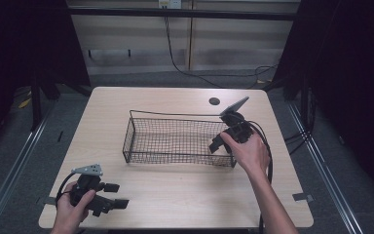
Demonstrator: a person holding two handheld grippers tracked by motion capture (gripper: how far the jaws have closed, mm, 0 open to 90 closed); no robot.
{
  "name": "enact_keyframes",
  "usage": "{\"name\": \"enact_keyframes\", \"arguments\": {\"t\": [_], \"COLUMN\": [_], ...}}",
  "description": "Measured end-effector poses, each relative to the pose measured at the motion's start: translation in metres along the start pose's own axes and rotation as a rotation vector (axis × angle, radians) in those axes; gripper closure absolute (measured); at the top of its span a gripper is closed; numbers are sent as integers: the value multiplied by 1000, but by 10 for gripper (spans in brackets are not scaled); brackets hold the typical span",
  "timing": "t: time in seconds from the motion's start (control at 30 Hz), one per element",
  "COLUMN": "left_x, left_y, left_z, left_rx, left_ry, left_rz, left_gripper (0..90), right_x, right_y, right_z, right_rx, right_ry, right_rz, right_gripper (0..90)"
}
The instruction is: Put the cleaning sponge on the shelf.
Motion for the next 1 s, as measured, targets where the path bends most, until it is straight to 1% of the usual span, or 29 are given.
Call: {"name": "enact_keyframes", "arguments": {"t": [0.03, 0.13, 0.2, 0.27, 0.3, 0.33, 0.4, 0.43, 0.47, 0.57, 0.67, 0.7, 0.73, 0.8, 0.87, 0.9, 1.0], "left_x": [0, 0, 0, -1, -1, 0, -1, -1, -1, 0, -1, -1, -1, 0, -1, -1, -1], "left_y": [0, 0, 0, 0, 0, 0, 0, -1, 0, -1, 0, 0, 0, 0, -1, -1, -1], "left_z": [0, 0, 0, 0, -1, -1, 0, -1, -1, -1, -1, -1, -1, -1, -1, -1, -1], "left_rx": [2, 2, 1, -5, -2, -1, -6, -6, -5, -6, -2, -4, -4, -2, -3, -3, -4], "left_ry": [-1, 0, 0, 0, 2, 0, 1, 3, 5, 0, 5, 6, 6, 6, 9, 10, 8], "left_rz": [1, 1, 1, -3, -3, 0, -3, -5, -4, -4, -4, -3, -4, -1, -3, -1, -3], "left_gripper": [176, 176, 176, 176, 176, 176, 176, 176, 176, 176, 176, 176, 176, 176, 176, 176, 176], "right_x": [-1, -2, -3, -6, -7, -9, -13, -16, -19, -26, -29, -30, -31, -32, -32, -33, -32], "right_y": [-2, -6, -9, -13, -14, -16, -20, -21, -23, -27, -33, -35, -37, -41, -45, -47, -55], "right_z": [0, 3, 5, 7, 8, 9, 10, 10, 11, 13, 10, 9, 8, 6, 5, 4, 0], "right_rx": [3, 26, 47, 62, 71, 78, 96, 94, 99, 125, 126, 130, 131, 131, 147, 147, 139], "right_ry": [7, 10, 26, 36, 30, 33, 55, 55, 61, 94, 95, 97, 110, 111, 110, 124, 134], "right_rz": [4, 18, 29, 49, 60, 62, 83, 96, 98, 117, 139, 141, 139, 148, 159, 153, 163], "right_gripper": [222, 210, 211, 209, 207, 204, 204, 203, 200, 200, 202, 204, 206, 207, 207, 206, 206]}}
Point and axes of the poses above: each handheld gripper's, and its own axes: z roughly backward along the jaws, y roughly out of its top, x roughly to its right, the point moved 7 cm from there along -z, roughly forward along the jaws, and after that the axes turned 5 degrees about -z, right-handed, at the moved point
